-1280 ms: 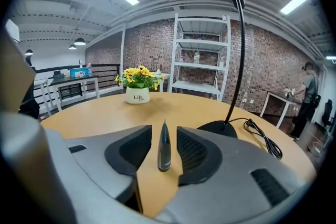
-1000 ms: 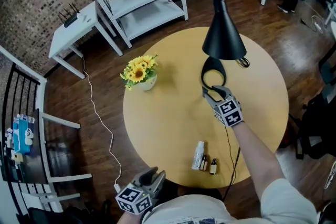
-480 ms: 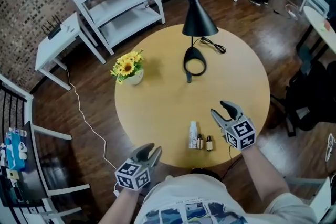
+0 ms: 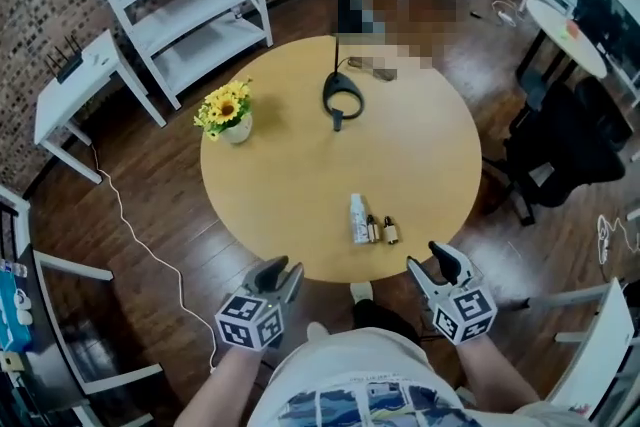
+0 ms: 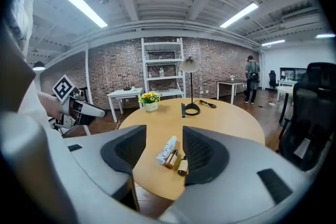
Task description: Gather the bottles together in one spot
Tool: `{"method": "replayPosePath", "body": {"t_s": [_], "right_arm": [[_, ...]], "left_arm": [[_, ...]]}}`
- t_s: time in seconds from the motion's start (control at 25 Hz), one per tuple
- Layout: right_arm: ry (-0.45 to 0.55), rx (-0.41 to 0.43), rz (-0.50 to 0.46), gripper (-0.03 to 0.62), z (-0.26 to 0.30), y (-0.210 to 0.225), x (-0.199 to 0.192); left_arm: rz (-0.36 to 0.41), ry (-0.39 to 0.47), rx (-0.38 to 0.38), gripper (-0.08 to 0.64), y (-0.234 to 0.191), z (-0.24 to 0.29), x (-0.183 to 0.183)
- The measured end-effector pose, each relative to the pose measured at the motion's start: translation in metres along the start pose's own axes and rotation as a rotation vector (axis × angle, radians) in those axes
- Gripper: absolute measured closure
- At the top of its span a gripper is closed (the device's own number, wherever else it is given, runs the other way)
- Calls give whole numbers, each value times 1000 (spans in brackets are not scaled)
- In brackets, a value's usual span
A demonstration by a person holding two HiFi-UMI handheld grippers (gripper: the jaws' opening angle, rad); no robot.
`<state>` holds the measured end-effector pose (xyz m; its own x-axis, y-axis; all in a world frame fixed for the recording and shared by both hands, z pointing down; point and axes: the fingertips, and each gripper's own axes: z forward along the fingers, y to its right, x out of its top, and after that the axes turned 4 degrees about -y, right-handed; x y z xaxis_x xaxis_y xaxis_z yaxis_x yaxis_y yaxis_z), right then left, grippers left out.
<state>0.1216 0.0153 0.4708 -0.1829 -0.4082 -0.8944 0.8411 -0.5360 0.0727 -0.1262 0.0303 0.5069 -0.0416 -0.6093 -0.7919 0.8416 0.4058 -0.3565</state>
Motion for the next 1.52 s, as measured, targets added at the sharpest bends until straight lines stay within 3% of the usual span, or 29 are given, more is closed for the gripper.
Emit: {"method": "replayPosePath", "body": {"t_s": [0.4,0.8,1.0,1.16,1.52], "right_arm": [[-29,-34,10,351,-62,-66,-32],[-23,-18,7,351,-64,-71,-32],[-27,-25,34,351,-61,-40,-36],[-47,7,29,351,-48,-11,-32],[-76,33,38,351,-11,84,-12]], "left_arm": [[-13,-100,39,430,11,-49,-71],[-29,-98,26,423,20,-52,-77],[5,-160,-10,422,39,-3,-76],[-32,-201,-20,403,52,54,-64],[-111,-349,67,385,36,208,-61]]}}
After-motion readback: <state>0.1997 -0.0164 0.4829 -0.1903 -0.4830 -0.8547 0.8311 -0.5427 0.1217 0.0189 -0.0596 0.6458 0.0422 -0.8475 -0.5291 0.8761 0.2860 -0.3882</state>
